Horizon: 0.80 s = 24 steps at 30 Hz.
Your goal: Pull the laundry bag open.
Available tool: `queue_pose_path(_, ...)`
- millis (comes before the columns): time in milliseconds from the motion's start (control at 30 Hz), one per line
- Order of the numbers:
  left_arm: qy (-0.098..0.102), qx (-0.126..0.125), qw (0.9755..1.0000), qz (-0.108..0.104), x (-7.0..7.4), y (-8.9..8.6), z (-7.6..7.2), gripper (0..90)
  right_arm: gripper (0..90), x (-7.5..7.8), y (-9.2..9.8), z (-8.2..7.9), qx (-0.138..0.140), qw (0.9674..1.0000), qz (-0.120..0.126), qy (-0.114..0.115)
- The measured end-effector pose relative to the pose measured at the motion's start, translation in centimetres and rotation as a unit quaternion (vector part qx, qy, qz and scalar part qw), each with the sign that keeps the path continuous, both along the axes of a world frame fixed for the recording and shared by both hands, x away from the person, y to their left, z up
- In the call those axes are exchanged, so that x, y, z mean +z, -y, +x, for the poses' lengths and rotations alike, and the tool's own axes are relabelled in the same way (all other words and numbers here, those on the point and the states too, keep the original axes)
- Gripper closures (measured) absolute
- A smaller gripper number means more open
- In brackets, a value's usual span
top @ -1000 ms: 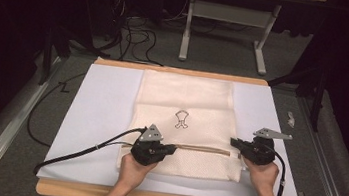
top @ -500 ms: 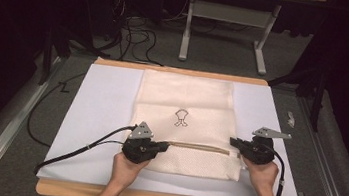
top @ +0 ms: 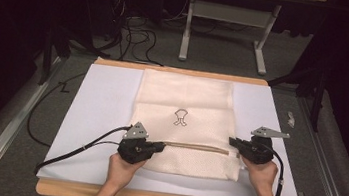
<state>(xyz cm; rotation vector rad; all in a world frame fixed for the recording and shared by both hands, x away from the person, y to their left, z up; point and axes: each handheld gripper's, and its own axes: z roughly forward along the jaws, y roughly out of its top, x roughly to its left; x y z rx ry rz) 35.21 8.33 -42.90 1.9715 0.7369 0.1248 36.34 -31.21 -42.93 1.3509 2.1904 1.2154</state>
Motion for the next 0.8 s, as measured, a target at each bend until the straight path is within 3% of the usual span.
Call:
queue_pose_path(267, -0.002, 0.006, 1.0, 0.007, 0.4, -1.5, -0.1, 87.2, 88.0, 0.1, 0.0, 0.1, 0.0, 1.0, 0.001, 0.001)
queue_pose_path(433, -0.005, 0.01, 0.9999, -0.006, 0.1, -2.6, 0.0, 87.2, 87.9, 0.2, -0.1, 0.2, -0.004, 1.0, -0.003, 0.001)
queue_pose_path(600, -0.001, 0.012, 0.9999, 0.001, 0.3, -3.0, 0.0, 87.2, 88.0, 0.2, -0.3, 0.1, -0.004, 1.0, -0.007, 0.0)
queue_pose_path(800, 0.002, 0.022, 0.9997, -0.007, 0.5, -4.0, 0.0, 87.2, 87.9, 0.0, -0.2, 0.3, -0.003, 0.9999, -0.01, 0.0)
